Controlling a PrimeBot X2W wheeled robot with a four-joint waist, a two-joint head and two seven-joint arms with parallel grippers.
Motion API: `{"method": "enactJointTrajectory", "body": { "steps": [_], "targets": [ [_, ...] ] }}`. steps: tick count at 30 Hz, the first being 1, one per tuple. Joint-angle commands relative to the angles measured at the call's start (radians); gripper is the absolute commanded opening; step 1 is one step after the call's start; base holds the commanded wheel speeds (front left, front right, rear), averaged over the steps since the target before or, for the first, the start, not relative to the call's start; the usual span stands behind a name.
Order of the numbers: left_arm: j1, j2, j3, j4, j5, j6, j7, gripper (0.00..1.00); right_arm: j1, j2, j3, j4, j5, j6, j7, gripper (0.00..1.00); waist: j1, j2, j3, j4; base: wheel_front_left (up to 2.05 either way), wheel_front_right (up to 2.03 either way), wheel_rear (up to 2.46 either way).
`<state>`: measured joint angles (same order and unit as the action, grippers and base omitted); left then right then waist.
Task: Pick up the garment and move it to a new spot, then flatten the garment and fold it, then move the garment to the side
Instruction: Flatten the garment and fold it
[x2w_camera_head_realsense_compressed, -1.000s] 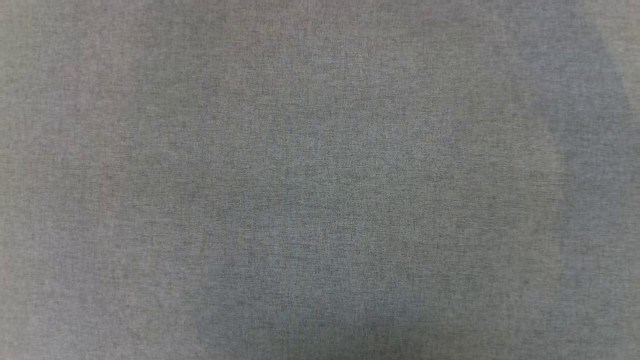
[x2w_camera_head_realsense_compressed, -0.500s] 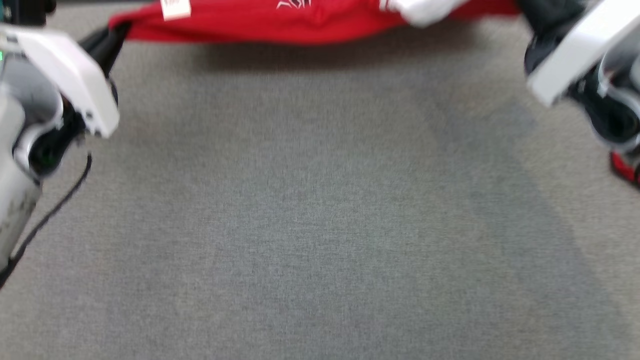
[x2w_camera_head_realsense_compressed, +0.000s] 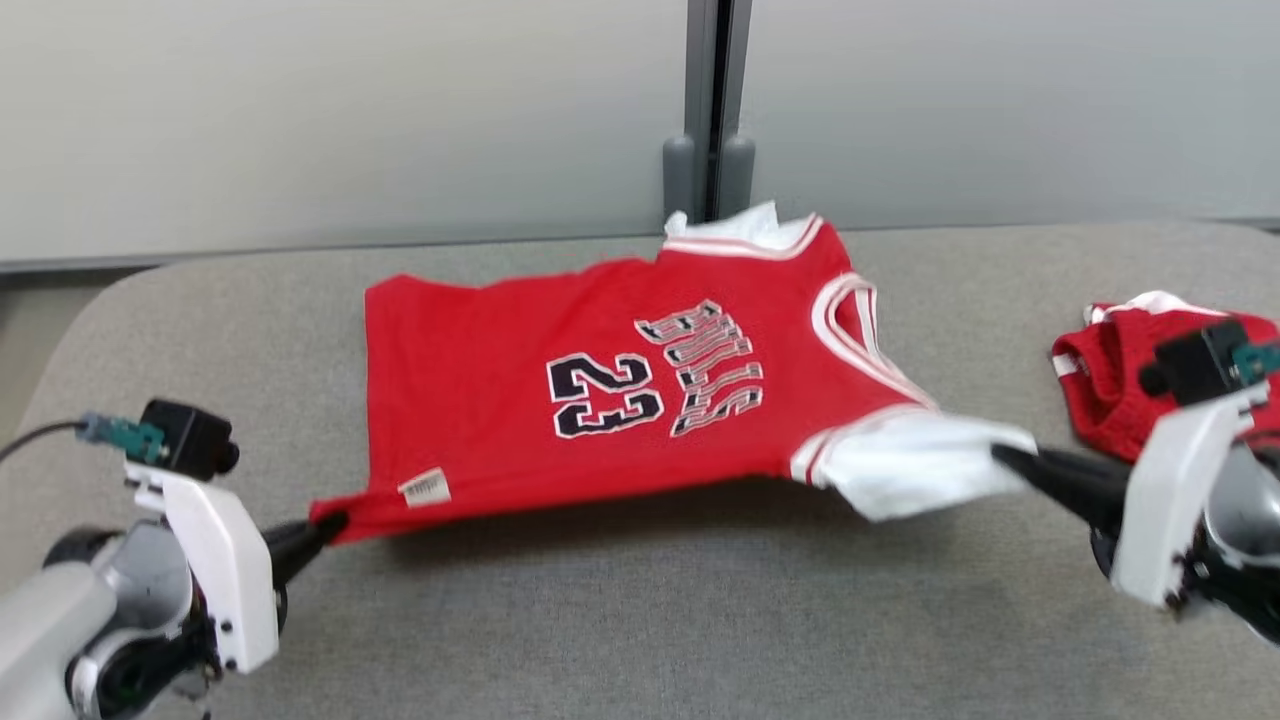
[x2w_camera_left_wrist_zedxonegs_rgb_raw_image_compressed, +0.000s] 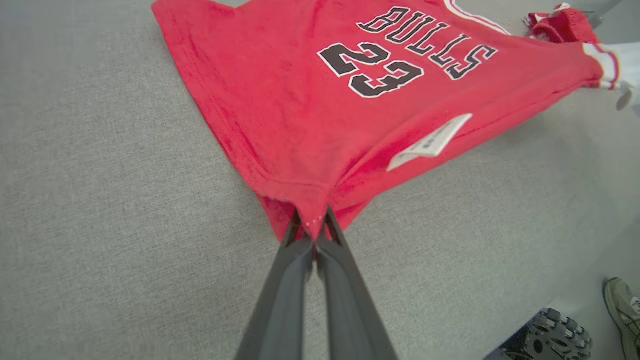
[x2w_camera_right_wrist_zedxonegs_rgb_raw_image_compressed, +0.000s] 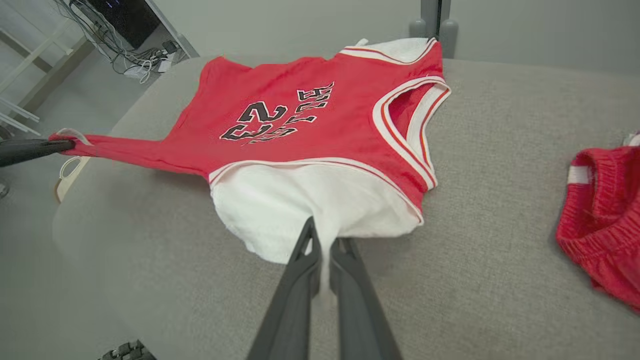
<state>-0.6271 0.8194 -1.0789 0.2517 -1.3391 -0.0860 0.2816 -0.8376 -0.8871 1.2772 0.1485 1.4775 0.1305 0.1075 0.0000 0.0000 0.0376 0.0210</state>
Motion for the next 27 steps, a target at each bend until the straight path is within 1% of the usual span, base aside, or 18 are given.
{"method": "enactJointTrajectory", "body": {
  "steps": [1, 5, 10, 14, 16, 19, 22, 27],
  "targets": [
    [0.021, 0.011, -0.002, -0.018, -0.012, 0.013, 0.002, 0.0, 0.022, -0.015, 0.0, -0.014, 0.007, 0.001, 0.007, 0.0, 0.0, 0.0, -0.03, -0.006, 0.0, 0.0, 0.0],
    [0.1, 0.071, -0.035, -0.157, -0.036, 0.067, 0.039, 0.0, 0.112, -0.101, 0.002, -0.123, 0.037, 0.001, 0.06, 0.0, 0.0, 0.0, -0.053, -0.006, 0.0, 0.0, 0.0],
    [0.17, 0.151, -0.063, -0.31, -0.078, 0.114, 0.091, 0.0, 0.197, -0.213, 0.002, -0.245, 0.082, 0.0, 0.114, 0.0, 0.0, 0.0, -0.06, -0.009, 0.0, 0.0, 0.0],
    [0.2, 0.199, -0.074, -0.409, -0.108, 0.142, 0.118, 0.0, 0.235, -0.271, 0.001, -0.33, 0.132, 0.001, 0.102, 0.0, 0.0, 0.0, -0.054, -0.004, 0.0, 0.0, 0.0],
    [0.205, 0.213, -0.075, -0.441, -0.121, 0.155, 0.135, 0.0, 0.239, -0.292, 0.002, -0.351, 0.137, 0.001, 0.098, 0.0, 0.0, 0.0, -0.05, 0.0, 0.0, 0.0, 0.0],
    [0.188, 0.225, -0.066, -0.461, -0.128, 0.17, 0.146, 0.0, 0.218, -0.291, 0.0, -0.366, 0.138, 0.001, 0.11, 0.0, 0.0, 0.0, -0.039, 0.005, 0.0, 0.0, 0.0],
    [0.165, 0.219, -0.056, -0.454, -0.141, 0.175, 0.168, 0.0, 0.182, -0.271, -0.008, -0.35, 0.138, 0.001, 0.135, 0.0, 0.0, 0.0, -0.016, 0.011, 0.0, 0.0, 0.0],
    [0.102, 0.198, -0.035, -0.41, -0.204, 0.155, 0.264, 0.0, 0.091, -0.211, -0.026, -0.274, 0.183, 0.001, 0.227, 0.0, 0.0, 0.0, 0.044, 0.024, 0.0, 0.0, 0.0]
  ]
}}
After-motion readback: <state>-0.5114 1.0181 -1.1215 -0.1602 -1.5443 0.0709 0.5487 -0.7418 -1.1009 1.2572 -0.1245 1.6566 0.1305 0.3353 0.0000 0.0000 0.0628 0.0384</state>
